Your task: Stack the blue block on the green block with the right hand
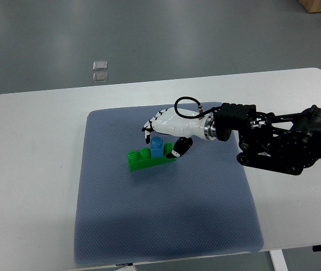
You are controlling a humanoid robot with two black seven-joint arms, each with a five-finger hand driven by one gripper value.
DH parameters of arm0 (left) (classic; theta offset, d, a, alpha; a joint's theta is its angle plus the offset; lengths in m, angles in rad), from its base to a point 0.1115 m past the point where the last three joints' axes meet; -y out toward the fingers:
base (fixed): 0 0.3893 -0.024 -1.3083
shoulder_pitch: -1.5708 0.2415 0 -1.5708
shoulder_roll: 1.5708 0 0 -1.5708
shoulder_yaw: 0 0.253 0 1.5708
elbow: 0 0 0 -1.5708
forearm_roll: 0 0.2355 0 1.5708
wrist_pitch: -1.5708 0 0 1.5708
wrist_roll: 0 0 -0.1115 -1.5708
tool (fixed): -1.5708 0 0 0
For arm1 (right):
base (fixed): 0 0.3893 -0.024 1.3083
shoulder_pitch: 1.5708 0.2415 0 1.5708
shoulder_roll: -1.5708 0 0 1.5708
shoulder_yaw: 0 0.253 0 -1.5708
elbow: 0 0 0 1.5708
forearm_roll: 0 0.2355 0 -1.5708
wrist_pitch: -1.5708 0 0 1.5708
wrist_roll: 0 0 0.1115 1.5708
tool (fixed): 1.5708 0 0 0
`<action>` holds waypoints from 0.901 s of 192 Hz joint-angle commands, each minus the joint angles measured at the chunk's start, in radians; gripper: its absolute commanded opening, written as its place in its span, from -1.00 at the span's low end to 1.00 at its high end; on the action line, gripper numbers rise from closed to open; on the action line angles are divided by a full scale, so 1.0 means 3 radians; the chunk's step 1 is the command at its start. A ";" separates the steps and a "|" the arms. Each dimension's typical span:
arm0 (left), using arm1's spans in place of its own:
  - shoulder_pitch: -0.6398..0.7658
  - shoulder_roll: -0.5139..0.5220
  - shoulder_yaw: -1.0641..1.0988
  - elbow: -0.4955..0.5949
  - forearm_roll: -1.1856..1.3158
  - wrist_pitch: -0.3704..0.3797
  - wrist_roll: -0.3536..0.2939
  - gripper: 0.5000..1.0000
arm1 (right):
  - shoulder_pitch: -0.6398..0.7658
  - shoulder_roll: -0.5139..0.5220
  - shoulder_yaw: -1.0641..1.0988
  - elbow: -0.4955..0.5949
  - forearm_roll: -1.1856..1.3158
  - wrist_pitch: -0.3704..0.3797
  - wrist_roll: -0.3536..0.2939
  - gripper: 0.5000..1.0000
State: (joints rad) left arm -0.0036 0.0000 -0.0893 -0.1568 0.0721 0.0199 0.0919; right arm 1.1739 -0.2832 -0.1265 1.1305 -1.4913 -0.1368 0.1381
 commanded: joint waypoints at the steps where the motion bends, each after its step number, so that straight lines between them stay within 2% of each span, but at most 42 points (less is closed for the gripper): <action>1: -0.0003 0.0000 0.0001 0.0001 0.0000 0.0000 0.0001 1.00 | 0.0009 0.0003 0.0074 0.0005 0.0139 0.0021 0.0000 0.50; 23: 0.0002 0.0000 0.0001 0.0001 0.0000 0.0000 0.0001 1.00 | 0.0004 -0.0002 0.0192 0.0011 0.0379 0.0047 0.0000 0.55; 42: 0.0002 0.0000 0.0001 -0.0004 0.0000 0.0000 0.0001 1.00 | 0.0004 -0.0022 0.0273 0.0011 0.0706 0.0200 0.0000 0.56; 63: 0.0002 0.0000 0.0001 -0.0004 0.0000 0.0000 0.0001 1.00 | -0.0027 -0.0130 0.0493 0.0005 0.1121 0.0527 0.0000 0.56; 78: -0.0003 0.0000 0.0001 -0.0004 0.0000 0.0000 0.0001 1.00 | -0.0068 -0.0186 0.0754 -0.0020 0.1448 0.0859 0.0000 0.55; 101: 0.0002 0.0000 0.0001 0.0001 0.0000 0.0000 0.0001 1.00 | -0.0211 -0.0242 0.1020 -0.0097 0.1749 0.1177 -0.0010 0.56; 138: -0.0003 0.0000 0.0001 -0.0004 0.0000 0.0000 0.0001 1.00 | -0.0472 -0.0181 0.1301 -0.0342 0.2118 0.1213 -0.0010 0.55; 173: -0.0003 0.0000 0.0001 -0.0004 0.0000 0.0000 0.0001 1.00 | -0.0763 -0.0028 0.1669 -0.0695 0.2874 0.1202 -0.0010 0.55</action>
State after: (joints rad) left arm -0.0036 0.0000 -0.0891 -0.1573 0.0721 0.0199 0.0923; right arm 0.9921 -0.3237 0.3158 0.9818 -0.7567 0.2246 0.1350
